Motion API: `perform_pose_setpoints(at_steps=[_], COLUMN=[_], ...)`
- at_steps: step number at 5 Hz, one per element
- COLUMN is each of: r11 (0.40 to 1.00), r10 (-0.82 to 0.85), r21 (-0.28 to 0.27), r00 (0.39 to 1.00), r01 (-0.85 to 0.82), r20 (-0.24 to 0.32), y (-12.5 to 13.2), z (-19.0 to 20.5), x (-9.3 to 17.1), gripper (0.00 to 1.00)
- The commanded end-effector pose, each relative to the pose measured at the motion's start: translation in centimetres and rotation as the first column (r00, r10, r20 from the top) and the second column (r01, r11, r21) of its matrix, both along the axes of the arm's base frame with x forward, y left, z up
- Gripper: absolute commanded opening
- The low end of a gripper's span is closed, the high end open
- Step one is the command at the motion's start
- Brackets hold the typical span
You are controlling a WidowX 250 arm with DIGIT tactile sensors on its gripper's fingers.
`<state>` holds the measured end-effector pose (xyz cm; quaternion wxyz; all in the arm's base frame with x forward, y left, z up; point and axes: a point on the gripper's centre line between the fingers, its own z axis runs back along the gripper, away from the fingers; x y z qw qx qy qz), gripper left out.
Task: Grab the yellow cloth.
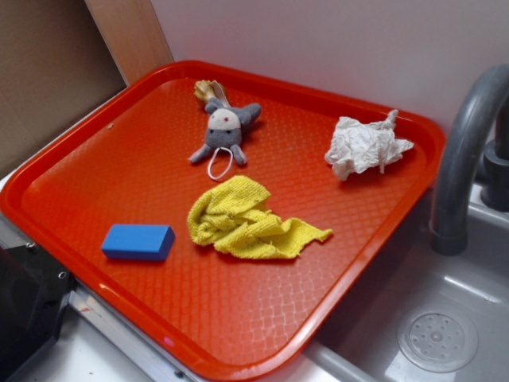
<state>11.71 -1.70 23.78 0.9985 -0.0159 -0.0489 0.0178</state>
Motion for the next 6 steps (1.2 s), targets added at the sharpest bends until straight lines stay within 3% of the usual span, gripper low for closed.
perform_pose_setpoints(at_steps=[1,2,3,4,5,6], r11=[1.000,0.970,0.882,0.747,0.573,0.515], r10=[0.000,-0.244,-0.471,-0.654,-0.780,-0.826], r21=[0.000,0.053,0.151,0.186,0.107,-0.082], r00=[1.000,0.957,0.823,0.655,0.500,0.520], r01=[0.000,0.239,0.446,0.638,0.813,0.853], r20=[0.000,0.154,0.319,0.379,0.376,0.220], y=[0.0,-5.0,-10.6,-15.6,-16.2,-12.5], z=[0.0,-0.7,1.5,-1.6,-6.3,-10.6], x=[0.0,3.2,4.0,3.2,1.8,0.7], gripper=[1.00,1.00,1.00,1.00,1.00,1.00])
